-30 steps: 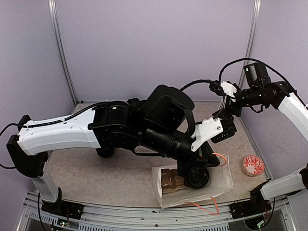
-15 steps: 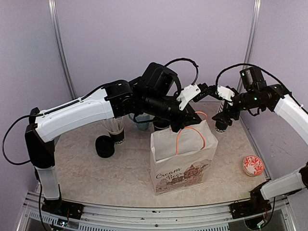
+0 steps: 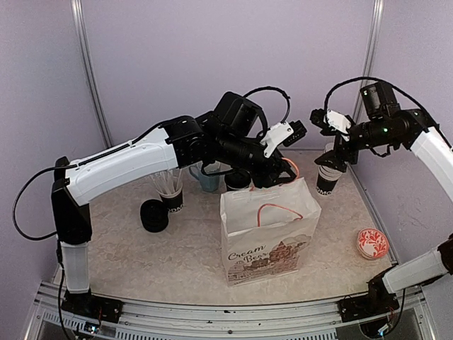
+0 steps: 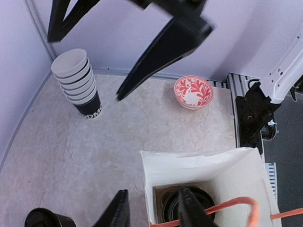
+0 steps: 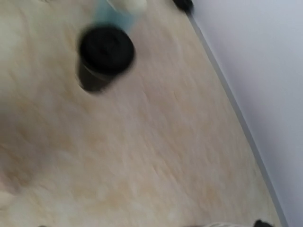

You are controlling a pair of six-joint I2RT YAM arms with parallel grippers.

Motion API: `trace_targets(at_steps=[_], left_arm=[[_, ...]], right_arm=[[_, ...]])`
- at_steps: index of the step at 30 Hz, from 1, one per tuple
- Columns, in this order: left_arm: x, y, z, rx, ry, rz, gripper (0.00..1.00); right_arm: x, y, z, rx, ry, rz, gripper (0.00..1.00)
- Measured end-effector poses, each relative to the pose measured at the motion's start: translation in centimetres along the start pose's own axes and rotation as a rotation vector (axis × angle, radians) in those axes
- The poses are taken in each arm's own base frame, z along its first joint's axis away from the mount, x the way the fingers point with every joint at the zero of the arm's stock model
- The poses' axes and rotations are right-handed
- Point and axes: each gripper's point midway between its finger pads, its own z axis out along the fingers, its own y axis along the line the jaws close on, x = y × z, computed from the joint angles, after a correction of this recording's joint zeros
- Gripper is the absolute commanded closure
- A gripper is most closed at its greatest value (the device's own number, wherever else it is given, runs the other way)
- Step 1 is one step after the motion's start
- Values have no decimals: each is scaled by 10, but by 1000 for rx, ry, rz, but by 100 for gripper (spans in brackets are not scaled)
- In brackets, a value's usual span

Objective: Pack the takeout coffee

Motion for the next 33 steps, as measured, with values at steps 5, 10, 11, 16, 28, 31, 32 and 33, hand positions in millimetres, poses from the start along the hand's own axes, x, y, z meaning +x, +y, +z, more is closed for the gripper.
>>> trace_targets(at_steps=[5, 10, 11, 16, 28, 31, 32, 33], left_arm=[[25, 4, -13, -86, 88, -19, 35], [34, -6, -52, -160, 120, -6, 29], [31, -7, -62, -175, 110, -5, 29], [15, -6, -106, -244, 45, -20, 28], [43, 17, -123, -387, 77, -103, 28], [39, 35, -138, -455, 50, -134, 29], [38, 41, -142, -477, 42, -143, 29], [38, 50, -148, -503, 35, -159, 30]], right_arm=[[-30, 30, -24, -159, -140, -47, 14], [-46, 62, -24, -329, -217, -79, 16], [-48, 67, -20, -355, -218, -87, 16], [-54, 90, 4, -454, -195, -129, 17], [-59, 129, 43, -610, -115, -148, 85], [-52, 133, 53, -647, -75, -127, 100], [-51, 134, 55, -653, -65, -125, 100], [-50, 134, 55, -657, -61, -125, 100]])
